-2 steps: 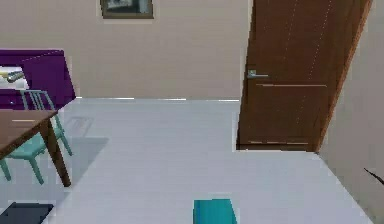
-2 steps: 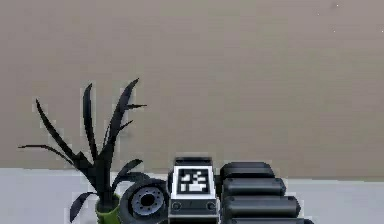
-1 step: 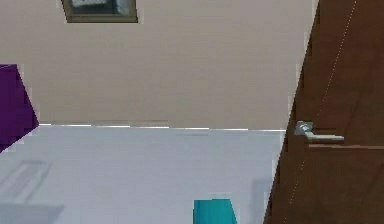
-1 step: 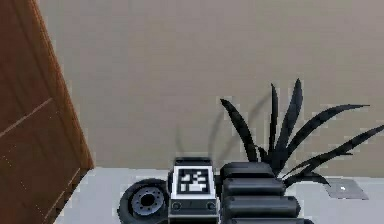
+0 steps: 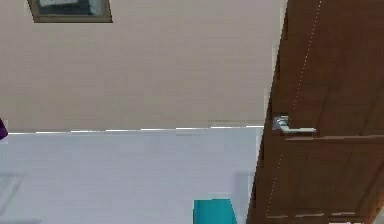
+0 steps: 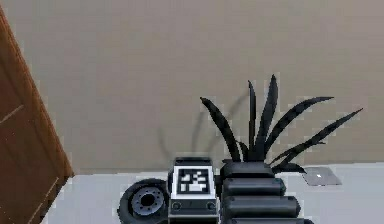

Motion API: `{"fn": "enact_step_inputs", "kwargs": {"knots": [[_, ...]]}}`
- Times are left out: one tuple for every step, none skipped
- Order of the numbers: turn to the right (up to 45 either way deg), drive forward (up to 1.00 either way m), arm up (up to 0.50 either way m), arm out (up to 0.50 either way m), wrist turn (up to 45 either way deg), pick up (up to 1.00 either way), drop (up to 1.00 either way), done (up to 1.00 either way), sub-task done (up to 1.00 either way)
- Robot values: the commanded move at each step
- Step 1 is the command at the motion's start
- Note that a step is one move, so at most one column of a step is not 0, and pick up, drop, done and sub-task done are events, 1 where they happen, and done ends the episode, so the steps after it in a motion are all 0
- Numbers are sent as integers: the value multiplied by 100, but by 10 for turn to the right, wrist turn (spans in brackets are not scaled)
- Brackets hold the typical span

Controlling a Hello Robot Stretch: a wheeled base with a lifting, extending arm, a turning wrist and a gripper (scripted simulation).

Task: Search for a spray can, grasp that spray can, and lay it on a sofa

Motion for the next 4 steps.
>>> {"fn": "enact_step_inputs", "kwargs": {"knots": [[0, 50, 0, 0, 0, 0, 0, 0, 0], [-180, 0, 0, 0, 0, 0, 0, 0, 0], [0, 100, 0, 0, 0, 0, 0, 0, 0], [-60, 0, 0, 0, 0, 0, 0, 0, 0]]}}
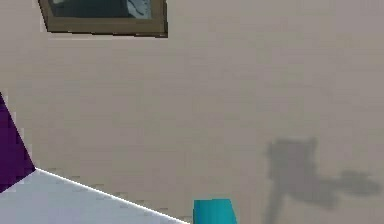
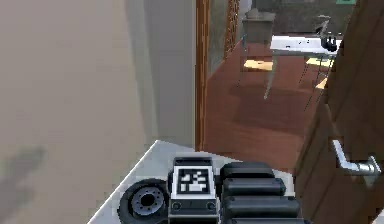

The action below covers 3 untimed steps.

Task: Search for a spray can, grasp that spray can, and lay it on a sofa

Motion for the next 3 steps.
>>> {"fn": "enact_step_inputs", "kwargs": {"knots": [[0, 10, 0, 0, 0, 0, 0, 0, 0], [450, 0, 0, 0, 0, 0, 0, 0, 0], [360, 0, 0, 0, 0, 0, 0, 0, 0]]}}
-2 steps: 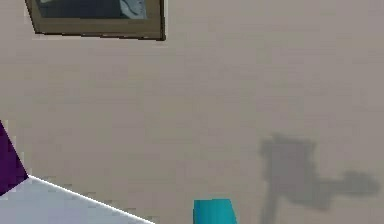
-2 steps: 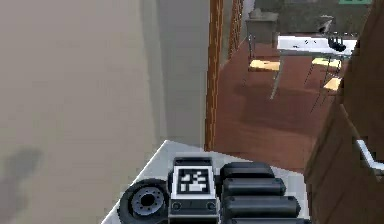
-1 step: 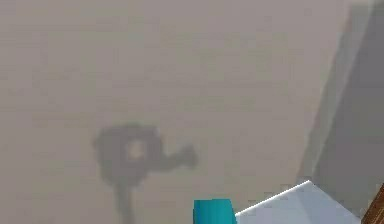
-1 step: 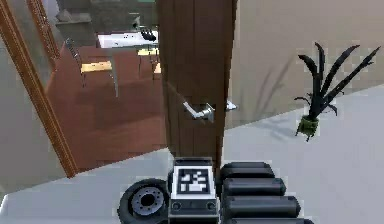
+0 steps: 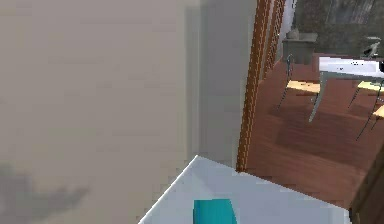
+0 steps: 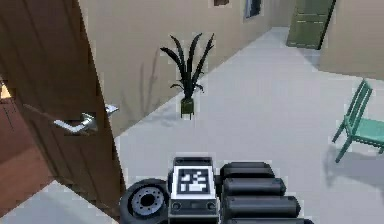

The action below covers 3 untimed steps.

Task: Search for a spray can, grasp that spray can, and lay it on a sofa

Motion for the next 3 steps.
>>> {"fn": "enact_step_inputs", "kwargs": {"knots": [[30, 0, 0, 0, 0, 0, 0, 0, 0], [0, 30, 0, 0, 0, 0, 0, 0, 0], [390, 0, 0, 0, 0, 0, 0, 0, 0]]}}
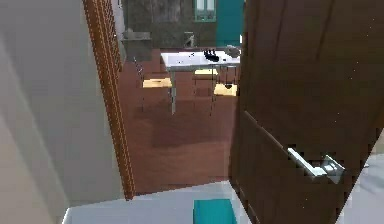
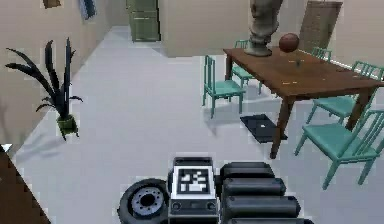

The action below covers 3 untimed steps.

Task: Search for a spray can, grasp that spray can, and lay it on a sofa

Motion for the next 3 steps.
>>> {"fn": "enact_step_inputs", "kwargs": {"knots": [[0, 100, 0, 0, 0, 0, 0, 0, 0], [0, 60, 0, 0, 0, 0, 0, 0, 0], [300, 0, 0, 0, 0, 0, 0, 0, 0]]}}
